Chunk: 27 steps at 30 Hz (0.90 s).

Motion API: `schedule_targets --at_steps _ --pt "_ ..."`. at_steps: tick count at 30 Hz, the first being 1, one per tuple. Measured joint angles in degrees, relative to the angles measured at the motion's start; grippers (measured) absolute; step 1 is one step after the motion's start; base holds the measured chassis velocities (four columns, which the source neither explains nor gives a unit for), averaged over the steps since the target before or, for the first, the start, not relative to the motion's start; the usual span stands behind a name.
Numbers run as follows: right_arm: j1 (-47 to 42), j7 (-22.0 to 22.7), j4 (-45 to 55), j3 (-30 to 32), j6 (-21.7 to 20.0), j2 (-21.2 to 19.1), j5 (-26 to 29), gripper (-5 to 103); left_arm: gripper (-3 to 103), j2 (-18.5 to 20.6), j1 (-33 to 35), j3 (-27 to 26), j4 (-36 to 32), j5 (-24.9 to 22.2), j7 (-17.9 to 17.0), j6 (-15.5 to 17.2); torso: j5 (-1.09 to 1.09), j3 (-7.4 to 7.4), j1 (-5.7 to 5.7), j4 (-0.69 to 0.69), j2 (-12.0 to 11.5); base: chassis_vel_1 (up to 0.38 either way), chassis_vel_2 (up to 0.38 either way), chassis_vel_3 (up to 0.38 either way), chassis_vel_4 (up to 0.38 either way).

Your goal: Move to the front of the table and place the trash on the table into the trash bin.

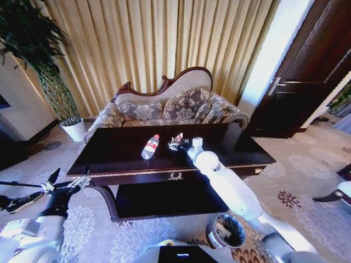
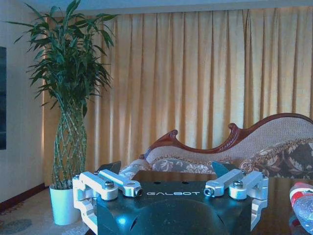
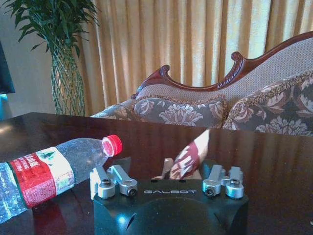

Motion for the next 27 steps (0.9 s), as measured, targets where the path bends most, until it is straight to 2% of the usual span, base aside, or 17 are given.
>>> schedule_targets --at_steps 1,2,3,5,8,11,14,16,17,19,21,27 --pt "0.00 0.00 -0.06 -0.16 0.09 0.01 -0.31 71 100 -0.04 -0.01 -0.08 0.00 -0.02 0.02 -0.11 0.00 0.00 0.00 0.00 0.00 0.000 0.000 0.000 0.000" --pt "0.00 0.00 -0.07 -0.24 0.10 0.00 -0.46 71 100 -0.07 -0.02 -0.09 0.00 -0.04 0.03 -0.15 0.00 0.00 0.00 -0.01 0.00 0.000 0.000 0.000 0.000" --pt "-0.02 0.00 -0.06 -0.37 0.13 -0.04 -0.63 61 100 -0.10 -0.05 -0.10 0.00 -0.05 0.06 -0.23 0.00 0.00 -0.01 -0.01 0.00 0.000 0.000 0.000 0.000" --pt "-0.02 0.00 -0.06 -0.43 0.13 -0.06 -0.68 61 100 -0.11 -0.08 -0.10 0.00 -0.05 0.08 -0.26 0.00 0.00 -0.01 -0.01 0.00 0.000 0.000 0.000 0.000" --pt "0.17 0.01 -0.10 -0.53 0.15 -0.13 -0.86 44 100 -0.12 -0.26 0.03 0.00 -0.08 0.13 -0.33 0.00 0.00 -0.01 -0.01 0.00 0.000 0.000 0.000 0.000" --pt "0.19 0.03 -0.10 -0.55 0.15 -0.15 -0.87 39 100 -0.12 -0.34 0.09 0.00 -0.13 0.13 -0.34 0.00 0.00 -0.01 0.00 0.00 0.000 0.000 0.000 0.000" --pt "-0.11 0.06 -0.10 -0.63 0.21 -0.29 -0.98 21 100 -0.10 -0.34 0.07 0.00 -0.32 0.13 -0.40 0.00 0.00 -0.01 -0.01 0.00 0.000 0.000 0.000 0.000" --pt "-0.20 0.06 -0.08 -0.63 0.25 -0.28 -1.03 21 100 -0.10 -0.33 0.06 0.00 -0.33 0.13 -0.40 0.00 0.00 -0.01 -0.01 0.00 0.000 0.000 0.000 0.000" --pt "-0.38 0.14 0.02 -0.63 0.29 -0.27 -1.08 11 100 -0.09 -0.32 0.06 0.00 -0.34 0.13 -0.41 0.01 0.00 -0.01 -0.01 0.00 0.000 0.000 0.000 0.000" --pt "-0.47 0.21 0.13 -0.61 0.32 -0.28 -1.08 11 100 -0.07 -0.33 0.06 0.00 -0.34 0.12 -0.42 0.00 0.00 -0.01 -0.01 0.00 0.000 0.000 0.000 0.000" --pt "-0.89 1.11 1.05 0.20 0.88 -0.59 -0.90 1 100 0.00 -0.38 0.11 0.00 -0.41 0.12 -0.43 0.00 0.00 -0.01 0.00 0.00 0.000 0.000 0.000 0.000" --pt "-5.59 4.06 6.20 6.68 3.13 -2.76 -0.75 1 100 0.26 -0.45 0.59 0.00 -0.99 0.04 -0.29 0.01 0.00 -0.01 0.00 0.00 0.000 0.000 0.000 0.000"
